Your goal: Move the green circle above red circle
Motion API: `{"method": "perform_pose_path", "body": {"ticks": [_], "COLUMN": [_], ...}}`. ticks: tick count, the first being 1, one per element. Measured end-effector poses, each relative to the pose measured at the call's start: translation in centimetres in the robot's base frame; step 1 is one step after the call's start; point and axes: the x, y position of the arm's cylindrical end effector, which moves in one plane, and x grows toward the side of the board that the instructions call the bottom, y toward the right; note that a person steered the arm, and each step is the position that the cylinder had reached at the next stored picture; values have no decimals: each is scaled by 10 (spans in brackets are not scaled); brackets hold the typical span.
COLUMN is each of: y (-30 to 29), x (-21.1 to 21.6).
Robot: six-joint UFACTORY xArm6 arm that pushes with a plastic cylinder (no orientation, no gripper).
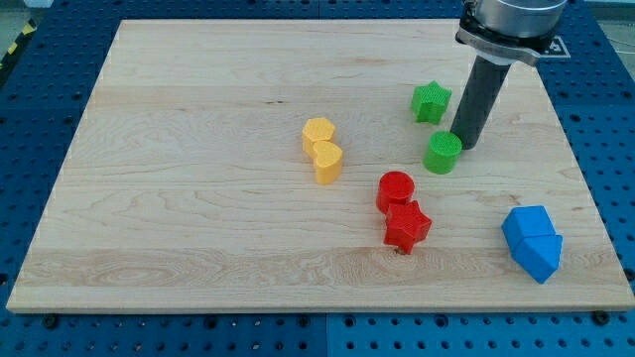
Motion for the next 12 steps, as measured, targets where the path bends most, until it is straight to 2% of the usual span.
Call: {"method": "perform_pose_path", "body": {"ticks": [3,6,12], "y": [-9,-54,-93], "x": [17,8,8]}}
